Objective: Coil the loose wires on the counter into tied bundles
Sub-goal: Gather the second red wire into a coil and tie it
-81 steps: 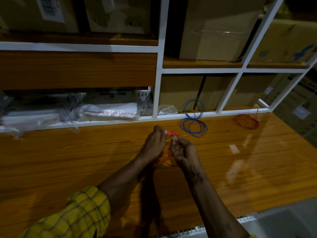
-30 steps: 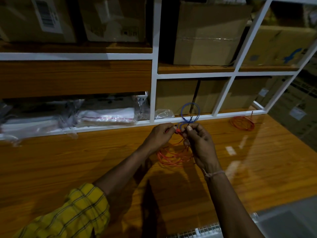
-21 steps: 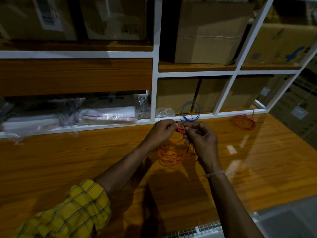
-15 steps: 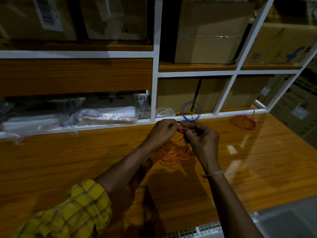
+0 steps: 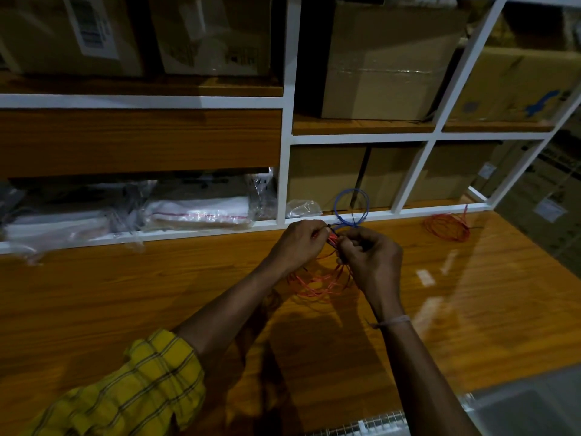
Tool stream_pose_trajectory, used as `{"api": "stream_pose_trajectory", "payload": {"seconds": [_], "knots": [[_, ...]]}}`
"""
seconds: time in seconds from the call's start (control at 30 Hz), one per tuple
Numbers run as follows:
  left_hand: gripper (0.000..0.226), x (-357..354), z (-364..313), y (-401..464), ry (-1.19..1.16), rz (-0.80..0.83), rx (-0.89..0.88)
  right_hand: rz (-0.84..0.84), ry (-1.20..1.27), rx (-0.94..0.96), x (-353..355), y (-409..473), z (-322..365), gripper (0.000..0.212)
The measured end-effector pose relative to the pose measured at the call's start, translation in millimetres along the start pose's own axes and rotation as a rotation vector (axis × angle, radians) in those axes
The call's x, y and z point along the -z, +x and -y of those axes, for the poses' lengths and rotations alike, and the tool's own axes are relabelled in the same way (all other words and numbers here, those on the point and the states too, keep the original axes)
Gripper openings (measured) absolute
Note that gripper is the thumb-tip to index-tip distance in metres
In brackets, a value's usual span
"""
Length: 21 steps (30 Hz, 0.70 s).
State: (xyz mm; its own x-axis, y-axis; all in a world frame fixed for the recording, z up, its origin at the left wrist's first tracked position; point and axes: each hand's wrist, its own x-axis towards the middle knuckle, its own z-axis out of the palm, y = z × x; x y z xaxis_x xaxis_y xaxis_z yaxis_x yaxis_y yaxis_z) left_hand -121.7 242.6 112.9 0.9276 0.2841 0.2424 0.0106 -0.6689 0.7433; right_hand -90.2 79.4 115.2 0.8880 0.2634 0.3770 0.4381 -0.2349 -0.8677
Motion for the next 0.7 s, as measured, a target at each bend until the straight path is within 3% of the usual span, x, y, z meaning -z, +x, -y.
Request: {"api": "stream_pose_trajectory", "payload": {"seconds": [0.7], "knots": [[0.025,-2.3,-3.8,-5.3,0.037,-0.027,-0.041,0.005,0.043,-0.036,2.4,-1.3,0.3,0.005]]}}
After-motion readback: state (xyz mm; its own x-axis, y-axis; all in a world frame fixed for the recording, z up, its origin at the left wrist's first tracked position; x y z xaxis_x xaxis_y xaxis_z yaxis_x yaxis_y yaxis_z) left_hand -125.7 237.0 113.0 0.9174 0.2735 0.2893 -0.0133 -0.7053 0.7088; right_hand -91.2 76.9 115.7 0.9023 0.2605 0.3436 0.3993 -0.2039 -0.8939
